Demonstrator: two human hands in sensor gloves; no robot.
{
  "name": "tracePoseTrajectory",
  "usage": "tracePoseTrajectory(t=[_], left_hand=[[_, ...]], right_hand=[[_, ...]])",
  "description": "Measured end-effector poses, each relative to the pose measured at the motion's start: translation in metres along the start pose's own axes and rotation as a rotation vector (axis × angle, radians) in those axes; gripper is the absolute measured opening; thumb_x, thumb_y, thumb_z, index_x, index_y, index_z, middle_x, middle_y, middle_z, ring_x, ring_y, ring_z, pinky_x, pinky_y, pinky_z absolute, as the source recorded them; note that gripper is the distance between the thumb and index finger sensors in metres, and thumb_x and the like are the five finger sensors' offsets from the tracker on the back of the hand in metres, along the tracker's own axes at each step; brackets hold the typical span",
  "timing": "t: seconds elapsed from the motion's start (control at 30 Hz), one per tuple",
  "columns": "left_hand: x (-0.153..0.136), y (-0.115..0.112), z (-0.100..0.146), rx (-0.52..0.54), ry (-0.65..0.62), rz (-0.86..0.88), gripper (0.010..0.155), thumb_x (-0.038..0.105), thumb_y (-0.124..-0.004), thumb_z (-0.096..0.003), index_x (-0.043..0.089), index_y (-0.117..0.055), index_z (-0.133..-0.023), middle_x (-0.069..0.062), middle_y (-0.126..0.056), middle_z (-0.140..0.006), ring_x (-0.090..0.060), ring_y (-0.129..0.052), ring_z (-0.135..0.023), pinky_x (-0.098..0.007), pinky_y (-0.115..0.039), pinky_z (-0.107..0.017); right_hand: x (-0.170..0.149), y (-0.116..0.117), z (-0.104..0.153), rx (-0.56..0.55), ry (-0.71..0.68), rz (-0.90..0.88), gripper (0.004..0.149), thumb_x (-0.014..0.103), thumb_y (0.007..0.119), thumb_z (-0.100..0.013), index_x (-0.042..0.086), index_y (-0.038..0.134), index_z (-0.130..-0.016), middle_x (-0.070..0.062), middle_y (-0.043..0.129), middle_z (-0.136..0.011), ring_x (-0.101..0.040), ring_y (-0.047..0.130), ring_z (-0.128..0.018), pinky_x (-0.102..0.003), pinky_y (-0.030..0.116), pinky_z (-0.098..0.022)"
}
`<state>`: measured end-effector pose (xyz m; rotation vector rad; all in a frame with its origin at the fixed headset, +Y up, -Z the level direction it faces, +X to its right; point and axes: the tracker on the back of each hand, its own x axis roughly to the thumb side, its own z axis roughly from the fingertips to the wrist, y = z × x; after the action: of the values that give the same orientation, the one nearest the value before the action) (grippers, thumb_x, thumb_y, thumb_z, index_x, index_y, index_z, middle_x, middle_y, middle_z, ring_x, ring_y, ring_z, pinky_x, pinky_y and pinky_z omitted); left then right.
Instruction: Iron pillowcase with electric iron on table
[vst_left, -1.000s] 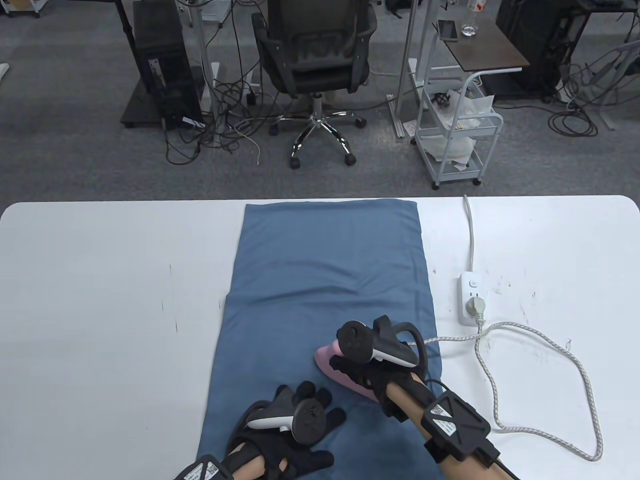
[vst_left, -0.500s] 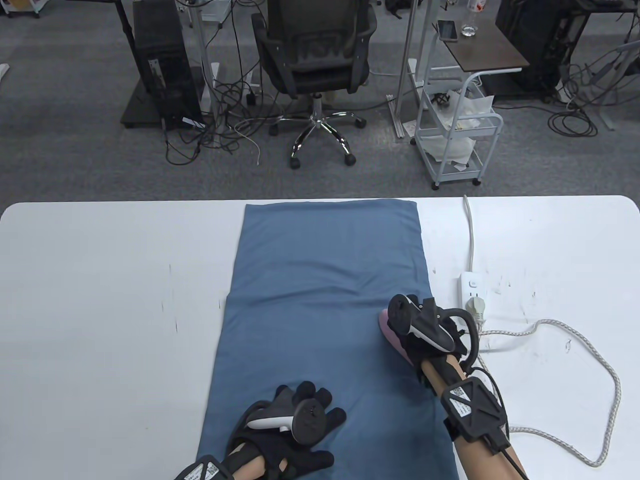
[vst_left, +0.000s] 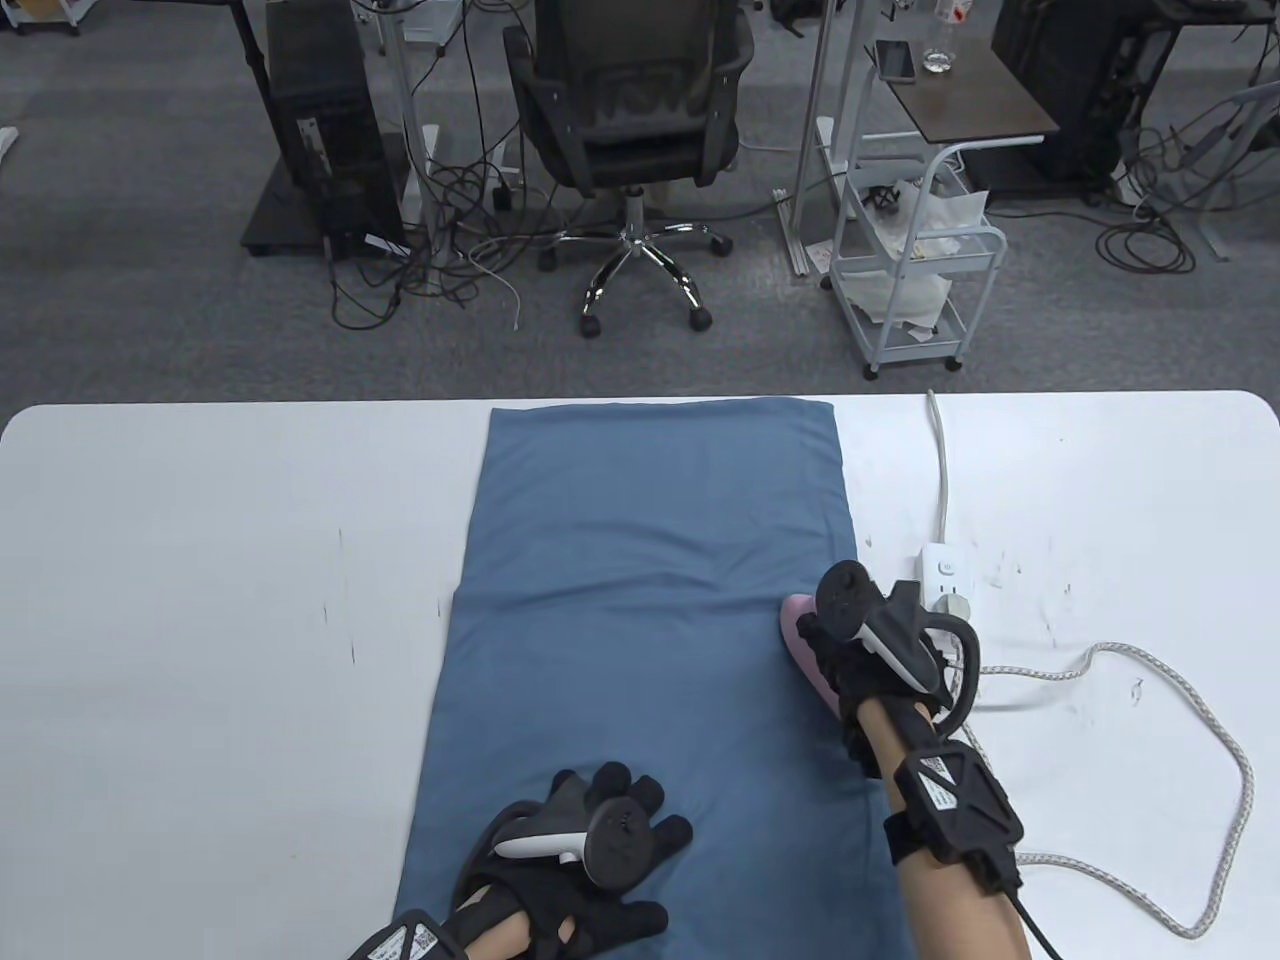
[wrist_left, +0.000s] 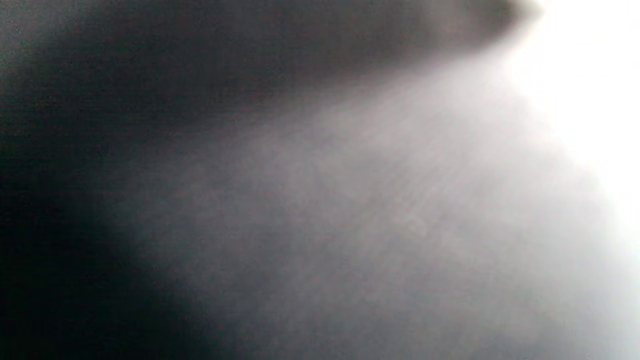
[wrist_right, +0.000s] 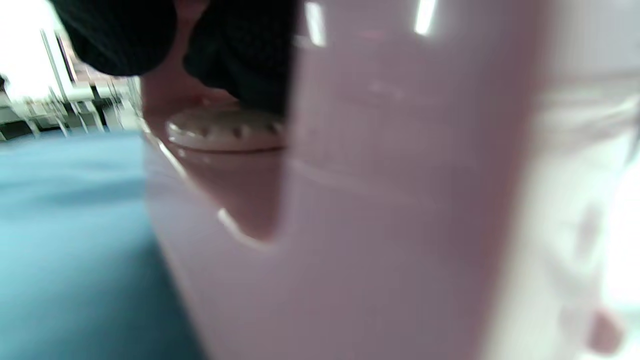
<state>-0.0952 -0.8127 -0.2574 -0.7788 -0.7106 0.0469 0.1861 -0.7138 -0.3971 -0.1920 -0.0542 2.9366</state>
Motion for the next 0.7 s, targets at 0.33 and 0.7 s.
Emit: tracePoseTrajectory(t=[0.33,0.7], left_hand=[[0.0,0.0,0.0,-0.001,-0.001,0.001,0.08,0.069,-0.045,-0.048,0.046,0.013,-0.099,0.004,0.033,-0.101,-0.033,0.035,-0.092,-0.066,0.015,-0.061],[0.003,0.015,0.005,0.048,0.012,-0.02,0.078,0.067,-0.047,-0.0489,0.044,0.005,-0.103,0.001,0.018,-0.11,-0.037,0.018,-0.101,-0.069,0.0,-0.069]], right_hand=[[-0.002,-0.047,0.072,-0.079,-0.182,-0.224,0.064,0.054,0.075,-0.046,0.012,0.07,-0.095,0.005,0.095,-0.052,-0.011,0.097,-0.031,-0.039,0.09,-0.04],[-0.003,-0.071,0.087,-0.131,-0.227,-0.254,0.065,0.053,0.076,-0.046,0.012,0.069,-0.096,0.004,0.095,-0.052,-0.012,0.097,-0.031,-0.04,0.09,-0.04]])
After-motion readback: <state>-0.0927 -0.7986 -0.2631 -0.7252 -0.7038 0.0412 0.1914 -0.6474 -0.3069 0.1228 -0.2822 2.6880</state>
